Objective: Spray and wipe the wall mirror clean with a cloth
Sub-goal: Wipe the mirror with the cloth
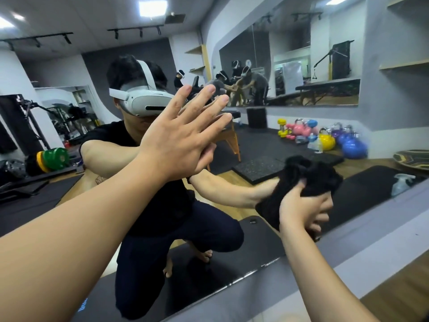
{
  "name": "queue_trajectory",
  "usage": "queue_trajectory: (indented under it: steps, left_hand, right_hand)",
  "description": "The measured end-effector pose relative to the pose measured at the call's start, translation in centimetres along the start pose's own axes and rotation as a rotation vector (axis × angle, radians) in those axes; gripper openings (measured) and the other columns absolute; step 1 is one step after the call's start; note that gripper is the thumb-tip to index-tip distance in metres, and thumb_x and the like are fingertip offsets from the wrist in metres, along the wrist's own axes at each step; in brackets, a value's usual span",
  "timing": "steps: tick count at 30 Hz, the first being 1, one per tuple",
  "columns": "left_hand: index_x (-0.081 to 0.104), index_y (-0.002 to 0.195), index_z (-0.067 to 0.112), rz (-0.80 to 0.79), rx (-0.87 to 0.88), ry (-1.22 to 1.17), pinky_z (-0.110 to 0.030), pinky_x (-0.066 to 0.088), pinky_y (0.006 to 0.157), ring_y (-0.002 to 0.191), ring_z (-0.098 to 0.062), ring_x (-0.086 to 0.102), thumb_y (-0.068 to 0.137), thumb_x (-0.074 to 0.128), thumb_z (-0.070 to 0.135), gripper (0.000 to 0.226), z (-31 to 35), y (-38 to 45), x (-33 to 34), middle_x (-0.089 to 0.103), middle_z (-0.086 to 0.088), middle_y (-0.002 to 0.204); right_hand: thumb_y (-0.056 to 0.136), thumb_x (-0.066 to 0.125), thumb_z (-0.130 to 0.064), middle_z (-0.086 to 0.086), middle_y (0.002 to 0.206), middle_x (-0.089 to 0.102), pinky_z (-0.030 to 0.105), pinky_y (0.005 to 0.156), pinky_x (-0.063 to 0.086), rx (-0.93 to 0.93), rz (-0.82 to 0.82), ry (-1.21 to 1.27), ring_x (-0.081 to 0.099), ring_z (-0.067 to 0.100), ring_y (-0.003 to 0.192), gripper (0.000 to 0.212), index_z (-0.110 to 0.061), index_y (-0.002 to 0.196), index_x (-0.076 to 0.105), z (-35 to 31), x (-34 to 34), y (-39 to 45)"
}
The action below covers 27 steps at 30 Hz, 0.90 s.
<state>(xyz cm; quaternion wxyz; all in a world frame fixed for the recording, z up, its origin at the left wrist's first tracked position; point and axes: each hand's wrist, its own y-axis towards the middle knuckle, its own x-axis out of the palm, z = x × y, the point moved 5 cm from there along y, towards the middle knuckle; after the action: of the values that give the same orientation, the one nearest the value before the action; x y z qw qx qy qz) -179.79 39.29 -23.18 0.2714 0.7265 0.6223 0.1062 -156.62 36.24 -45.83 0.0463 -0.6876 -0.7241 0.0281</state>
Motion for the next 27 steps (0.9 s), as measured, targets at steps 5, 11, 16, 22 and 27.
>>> queue_trajectory:
  steps: [5, 11, 16, 22, 27]
  left_hand:
    - [0.044, 0.155, 0.012, 0.017, 0.008, 0.005, -0.064, 0.018, 0.124, 0.156, -0.039, 0.021, 0.098, 0.043, 0.037, 0.062, 0.0, -0.1, 0.1, 0.030, -0.014, 0.167]
    - [0.042, 0.155, 0.012, 0.020, 0.008, 0.014, -0.063, 0.019, 0.124, 0.157, -0.038, 0.022, 0.100, 0.035, 0.039, 0.061, -0.1, -0.1, 0.2, 0.032, -0.014, 0.167]
    - [0.042, 0.156, 0.013, 0.004, 0.002, 0.003, -0.063, 0.018, 0.125, 0.157, -0.038, 0.020, 0.101, 0.036, 0.038, 0.061, 0.0, 0.0, 0.2, 0.028, -0.013, 0.168]
    - [0.043, 0.155, 0.012, 0.003, 0.004, -0.001, -0.064, 0.018, 0.124, 0.157, -0.039, 0.020, 0.099, 0.039, 0.037, 0.061, 0.0, -0.1, 0.1, 0.028, -0.014, 0.168]
    - [0.041, 0.156, 0.013, -0.014, 0.012, 0.010, -0.064, 0.017, 0.124, 0.158, -0.039, 0.017, 0.100, 0.037, 0.038, 0.062, 0.1, 0.0, 0.2, 0.027, -0.014, 0.169]
  right_hand:
    - [0.086, 0.056, -0.052, -0.002, 0.158, 0.035, 0.050, 0.105, 0.026, -0.722, -0.036, 0.007, 0.034, 0.034, 0.138, 0.067, -0.024, 0.146, 0.045, -15.6, 0.4, -5.8]
    - [0.089, 0.050, -0.064, -0.004, 0.155, 0.040, 0.046, 0.105, 0.031, -1.031, 0.030, 0.019, 0.040, 0.027, 0.136, 0.066, -0.039, 0.149, 0.043, -22.5, 1.2, -8.1]
    - [0.086, 0.055, -0.056, -0.007, 0.155, 0.038, 0.045, 0.103, 0.029, -0.787, 0.049, 0.021, 0.038, 0.025, 0.135, 0.067, -0.041, 0.150, 0.038, -15.1, 1.0, -3.5]
    - [0.091, 0.059, -0.040, 0.005, 0.156, 0.038, 0.051, 0.106, 0.028, -0.186, 0.043, -0.025, 0.040, 0.039, 0.132, 0.067, -0.021, 0.152, 0.039, 2.0, 0.0, 1.2]
    - [0.098, 0.050, -0.051, 0.006, 0.156, 0.030, 0.058, 0.111, 0.023, 0.153, -0.020, -0.052, 0.032, 0.041, 0.134, 0.071, -0.017, 0.156, 0.026, 4.8, -0.3, 3.2]
